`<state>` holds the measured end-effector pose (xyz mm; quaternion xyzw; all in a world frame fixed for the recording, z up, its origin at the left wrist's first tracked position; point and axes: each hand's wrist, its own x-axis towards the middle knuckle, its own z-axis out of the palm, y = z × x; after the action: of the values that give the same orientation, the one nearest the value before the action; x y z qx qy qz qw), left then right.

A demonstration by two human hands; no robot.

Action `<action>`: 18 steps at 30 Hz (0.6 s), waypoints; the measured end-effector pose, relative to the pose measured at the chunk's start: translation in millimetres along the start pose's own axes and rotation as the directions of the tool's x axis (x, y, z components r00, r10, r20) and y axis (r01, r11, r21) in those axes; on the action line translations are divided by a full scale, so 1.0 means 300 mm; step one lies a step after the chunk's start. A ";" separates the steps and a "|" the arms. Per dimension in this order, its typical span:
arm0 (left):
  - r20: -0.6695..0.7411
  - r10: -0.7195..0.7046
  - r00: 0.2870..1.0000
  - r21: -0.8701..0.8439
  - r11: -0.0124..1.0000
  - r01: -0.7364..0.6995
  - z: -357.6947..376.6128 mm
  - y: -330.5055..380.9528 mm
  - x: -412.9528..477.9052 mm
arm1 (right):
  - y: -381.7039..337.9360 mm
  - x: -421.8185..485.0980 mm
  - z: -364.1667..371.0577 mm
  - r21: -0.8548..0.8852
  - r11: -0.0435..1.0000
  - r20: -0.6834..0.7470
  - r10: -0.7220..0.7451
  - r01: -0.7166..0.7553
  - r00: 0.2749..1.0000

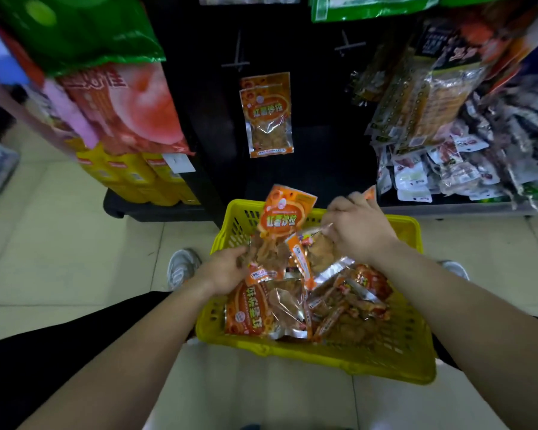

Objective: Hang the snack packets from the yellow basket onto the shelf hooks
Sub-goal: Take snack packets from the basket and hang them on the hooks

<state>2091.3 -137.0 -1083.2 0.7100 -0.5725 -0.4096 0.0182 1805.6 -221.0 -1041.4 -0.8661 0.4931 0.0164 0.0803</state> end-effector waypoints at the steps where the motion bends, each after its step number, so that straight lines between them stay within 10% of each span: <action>1: 0.022 -0.008 1.000 -0.070 0.998 0.010 -0.009 -0.009 -0.007 | -0.021 0.003 0.001 -0.003 0.999 0.039 -0.033 0.033 0.999; 18: -0.012 0.035 0.999 -0.107 0.994 -0.037 0.131 0.033 0.086 | -0.188 0.065 0.297 0.199 0.978 0.137 -0.085 0.056 0.987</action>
<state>2060.1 -144.3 -1118.8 0.6997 -0.5623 -0.4356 0.0665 1868.5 -195.5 -1124.4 -0.8677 0.4541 0.0282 0.2005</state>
